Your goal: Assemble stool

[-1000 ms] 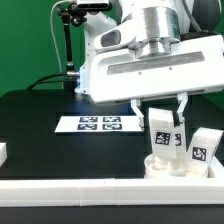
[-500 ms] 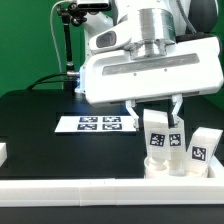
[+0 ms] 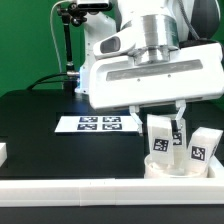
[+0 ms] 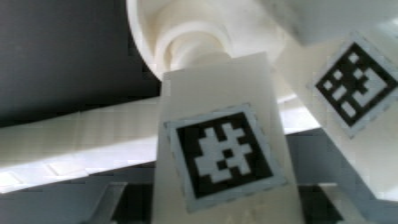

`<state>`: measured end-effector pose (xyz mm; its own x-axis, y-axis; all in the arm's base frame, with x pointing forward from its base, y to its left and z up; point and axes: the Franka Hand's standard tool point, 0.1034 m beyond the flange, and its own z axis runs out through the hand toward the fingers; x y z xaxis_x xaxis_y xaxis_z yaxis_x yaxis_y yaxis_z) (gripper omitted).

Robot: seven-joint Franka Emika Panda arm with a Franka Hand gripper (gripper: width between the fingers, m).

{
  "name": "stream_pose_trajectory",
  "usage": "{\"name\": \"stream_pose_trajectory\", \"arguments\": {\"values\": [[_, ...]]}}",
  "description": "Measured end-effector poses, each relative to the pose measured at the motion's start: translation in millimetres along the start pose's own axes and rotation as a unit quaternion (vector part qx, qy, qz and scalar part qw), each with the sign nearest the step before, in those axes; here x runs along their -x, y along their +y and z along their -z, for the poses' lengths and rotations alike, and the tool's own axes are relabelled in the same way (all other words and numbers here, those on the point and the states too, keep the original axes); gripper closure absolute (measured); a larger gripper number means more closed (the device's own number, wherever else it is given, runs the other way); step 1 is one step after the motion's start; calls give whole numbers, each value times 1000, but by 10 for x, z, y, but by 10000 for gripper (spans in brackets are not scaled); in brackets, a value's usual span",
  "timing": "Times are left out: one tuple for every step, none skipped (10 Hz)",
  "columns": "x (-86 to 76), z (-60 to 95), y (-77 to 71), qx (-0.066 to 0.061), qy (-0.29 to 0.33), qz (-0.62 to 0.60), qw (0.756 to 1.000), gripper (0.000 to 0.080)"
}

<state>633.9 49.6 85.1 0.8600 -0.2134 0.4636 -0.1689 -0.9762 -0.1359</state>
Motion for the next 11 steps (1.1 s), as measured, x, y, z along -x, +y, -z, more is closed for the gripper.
{"name": "stream_pose_trajectory", "arguments": {"values": [[7, -2, 11, 1, 2, 1, 1000, 472], [10, -1, 24, 2, 6, 2, 1000, 472], [13, 1, 45, 3, 12, 5, 1000, 472], [9, -2, 72, 5, 20, 8, 1000, 472], [4, -8, 77, 6, 25, 8, 1000, 472], [7, -16, 77, 6, 31, 9, 999, 472], [16, -19, 67, 6, 36, 10, 999, 472], [22, -18, 50, 6, 36, 11, 999, 472], [30, -18, 24, 5, 35, 11, 999, 472], [27, -18, 32, 5, 36, 11, 999, 472], [27, -18, 32, 5, 36, 11, 999, 472]]}}
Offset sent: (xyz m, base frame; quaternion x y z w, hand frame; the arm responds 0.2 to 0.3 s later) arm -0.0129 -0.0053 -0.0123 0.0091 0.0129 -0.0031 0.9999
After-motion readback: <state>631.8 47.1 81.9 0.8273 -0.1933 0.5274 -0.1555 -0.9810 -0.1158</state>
